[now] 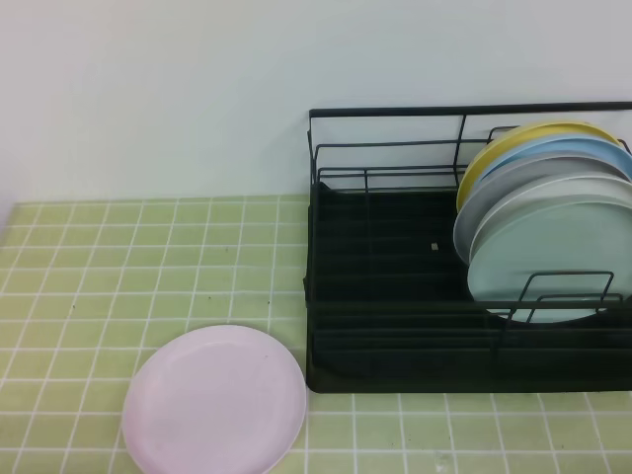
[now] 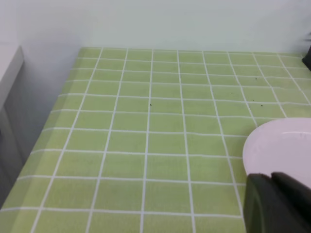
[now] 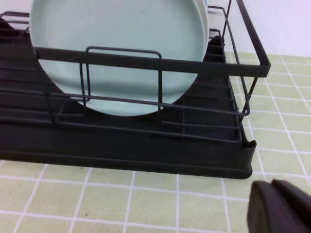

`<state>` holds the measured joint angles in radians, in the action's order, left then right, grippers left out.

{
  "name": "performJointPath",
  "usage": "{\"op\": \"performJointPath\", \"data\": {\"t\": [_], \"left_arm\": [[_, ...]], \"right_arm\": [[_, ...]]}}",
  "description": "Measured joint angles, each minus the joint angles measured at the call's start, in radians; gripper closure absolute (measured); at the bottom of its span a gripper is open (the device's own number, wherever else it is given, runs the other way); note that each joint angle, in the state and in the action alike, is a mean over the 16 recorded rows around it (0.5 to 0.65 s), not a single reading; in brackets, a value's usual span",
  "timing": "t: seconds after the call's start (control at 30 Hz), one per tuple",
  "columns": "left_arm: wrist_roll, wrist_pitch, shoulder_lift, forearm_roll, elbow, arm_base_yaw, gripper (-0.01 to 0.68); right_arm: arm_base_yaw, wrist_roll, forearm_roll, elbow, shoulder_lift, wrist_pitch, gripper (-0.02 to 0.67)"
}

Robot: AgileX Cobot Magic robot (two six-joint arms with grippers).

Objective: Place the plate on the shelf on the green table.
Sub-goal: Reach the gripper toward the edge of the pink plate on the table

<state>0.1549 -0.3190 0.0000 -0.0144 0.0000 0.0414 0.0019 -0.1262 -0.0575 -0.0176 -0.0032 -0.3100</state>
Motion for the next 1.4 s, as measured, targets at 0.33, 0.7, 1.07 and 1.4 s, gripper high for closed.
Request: {"op": "performJointPath", "data": {"t": [0.33,0.7,1.07,1.4], "left_arm": [[0.0,0.0,0.0,0.0,0.0,0.0,0.676],[-0.001,0.0,0.0,0.0,0.0,0.0,0.676],[-0.002,0.0,0.0,0.0,0.0,0.0,0.676],[-0.002,0.022,0.0,0.046,0.0,0.0,0.676]], "right_arm": [[0.0,0.0,0.0,0.0,0.002,0.0,0.651],[0.0,0.0,0.0,-0.002,0.002,0.001,0.651],[0.0,0.001,-0.001,-0.009,0.003,0.006,0.651],[0.0,0.001,-0.073,0.002,0.002,0.084,0.651]]}}
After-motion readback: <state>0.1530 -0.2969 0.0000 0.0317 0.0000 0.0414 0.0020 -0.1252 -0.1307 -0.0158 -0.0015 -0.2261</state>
